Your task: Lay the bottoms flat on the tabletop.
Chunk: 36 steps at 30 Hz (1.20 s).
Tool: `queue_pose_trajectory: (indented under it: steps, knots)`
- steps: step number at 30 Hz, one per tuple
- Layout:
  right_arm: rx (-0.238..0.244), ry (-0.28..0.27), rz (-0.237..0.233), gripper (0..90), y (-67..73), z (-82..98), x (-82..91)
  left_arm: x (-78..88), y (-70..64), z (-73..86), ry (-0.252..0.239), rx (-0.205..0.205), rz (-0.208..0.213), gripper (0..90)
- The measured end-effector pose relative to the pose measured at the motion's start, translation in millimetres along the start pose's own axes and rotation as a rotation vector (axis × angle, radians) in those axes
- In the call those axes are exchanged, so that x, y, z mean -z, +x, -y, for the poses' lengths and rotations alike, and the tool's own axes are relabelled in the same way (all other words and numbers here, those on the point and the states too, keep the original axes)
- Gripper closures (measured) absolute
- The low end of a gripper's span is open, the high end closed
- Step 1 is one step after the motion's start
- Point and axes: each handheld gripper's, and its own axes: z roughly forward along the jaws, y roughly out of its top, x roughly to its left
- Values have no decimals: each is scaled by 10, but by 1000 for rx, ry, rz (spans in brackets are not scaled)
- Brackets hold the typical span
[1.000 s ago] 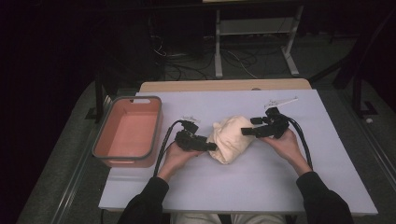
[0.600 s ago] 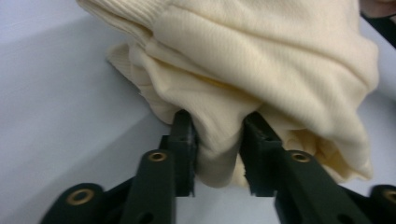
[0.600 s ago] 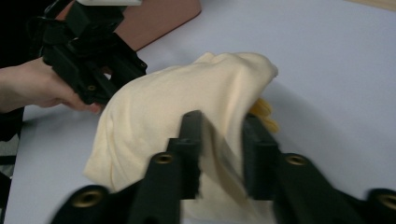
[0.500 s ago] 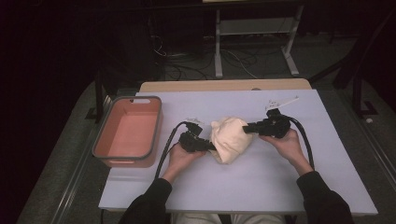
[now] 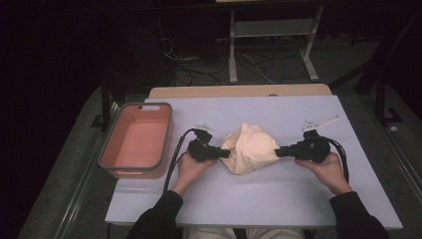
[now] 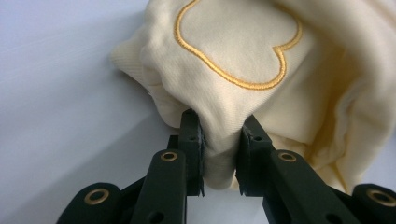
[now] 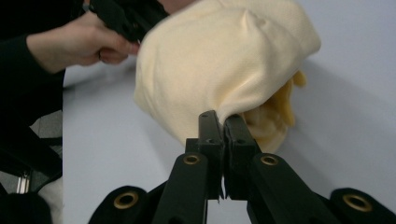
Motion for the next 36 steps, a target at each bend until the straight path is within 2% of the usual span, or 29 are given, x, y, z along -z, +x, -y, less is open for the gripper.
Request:
queue_pose_trajectory:
  steps: [7,12,15,20,24,26,29,33,36]
  knots:
    - [-50,78,45,864,-25,247,34,120,58,29,-30,31,-7,747]
    - [-91,132,81,864,-54,376,34,179,66,47,-42,43,3,746]
    - [-107,154,109,864,-53,427,40,191,45,70,-35,40,8,746]
    - [-131,169,119,848,-12,488,75,226,-2,117,-31,40,0,745]
    - [-150,135,159,689,33,521,177,237,-30,146,-27,39,-4,744]
    - [-163,113,171,642,42,521,210,239,-58,160,-26,38,-2,744]
    - [-170,46,162,568,58,445,234,229,-112,189,-16,25,-12,744]
    - [-162,-31,124,489,100,315,180,245,-162,230,-13,25,-16,744]
    - [-144,-38,121,440,131,195,60,248,-201,271,-4,19,-16,744]
